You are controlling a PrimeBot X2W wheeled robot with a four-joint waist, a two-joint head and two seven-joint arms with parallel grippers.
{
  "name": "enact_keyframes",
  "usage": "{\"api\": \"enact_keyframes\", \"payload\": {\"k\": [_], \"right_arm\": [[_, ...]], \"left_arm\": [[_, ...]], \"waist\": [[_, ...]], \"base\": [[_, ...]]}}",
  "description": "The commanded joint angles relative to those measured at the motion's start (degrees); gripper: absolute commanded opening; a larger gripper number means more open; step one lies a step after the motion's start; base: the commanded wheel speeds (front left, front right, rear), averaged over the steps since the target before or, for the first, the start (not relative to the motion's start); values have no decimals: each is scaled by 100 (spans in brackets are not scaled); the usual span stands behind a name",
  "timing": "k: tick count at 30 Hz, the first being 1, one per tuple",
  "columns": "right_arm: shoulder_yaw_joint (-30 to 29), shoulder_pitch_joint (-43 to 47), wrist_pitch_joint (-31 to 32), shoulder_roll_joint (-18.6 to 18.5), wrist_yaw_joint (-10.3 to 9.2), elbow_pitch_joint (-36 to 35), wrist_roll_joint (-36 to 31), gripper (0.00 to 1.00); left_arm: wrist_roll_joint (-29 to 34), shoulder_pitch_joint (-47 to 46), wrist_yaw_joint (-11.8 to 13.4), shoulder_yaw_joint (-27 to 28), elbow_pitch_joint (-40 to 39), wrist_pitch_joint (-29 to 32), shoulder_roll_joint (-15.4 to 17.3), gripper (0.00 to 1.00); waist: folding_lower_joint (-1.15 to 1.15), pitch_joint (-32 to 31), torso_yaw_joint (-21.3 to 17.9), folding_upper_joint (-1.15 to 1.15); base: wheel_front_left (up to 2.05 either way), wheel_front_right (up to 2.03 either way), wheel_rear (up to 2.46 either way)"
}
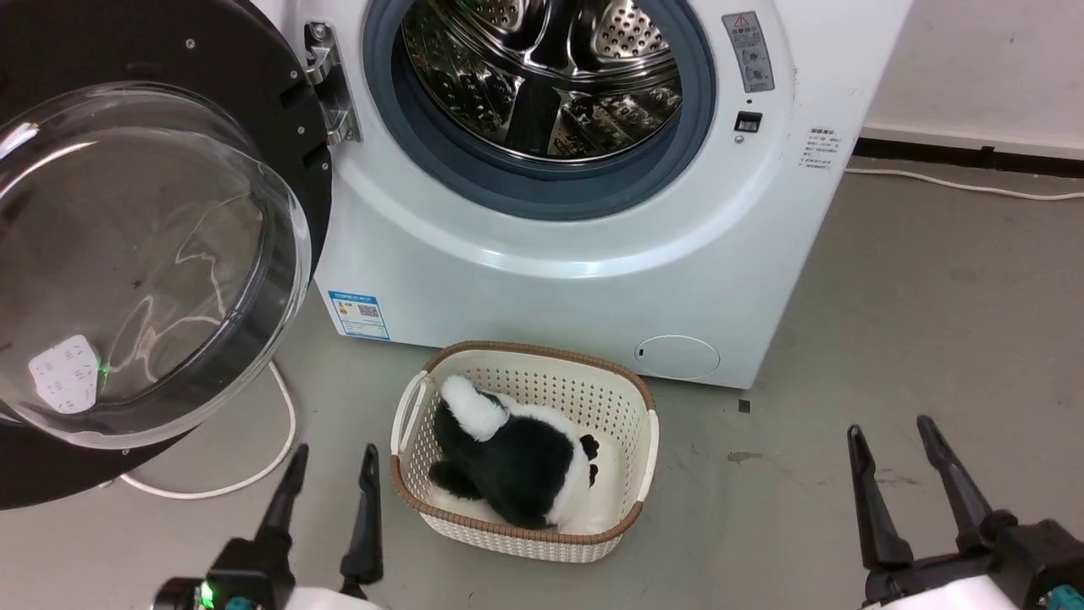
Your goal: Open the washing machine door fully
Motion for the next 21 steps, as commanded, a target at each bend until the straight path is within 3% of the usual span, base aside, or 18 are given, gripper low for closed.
{"api": "enact_keyframes", "payload": {"k": [1,15,16,21], "right_arm": [[23,74,-24,30,3,7,41,100],[53,64,-24,31,3,108,105,100],[58,19,2,2,0,99,60,0],[64,12,14,1,0,99,52,0]], "left_arm": [[59,89,47,-22,-17,-25,-17,100],[200,137,73,-27,1,-25,-75,100],[185,93,75,-22,21,2,-49,0],[184,89,74,-15,26,22,-40,0]], "waist": [[1,-1,-8,0],[1,-4,-59,0],[1,-4,-60,0],[1,-8,-65,0]], "base": [[0,0,0],[0,0,0],[0,0,0],[0,0,0]]}}
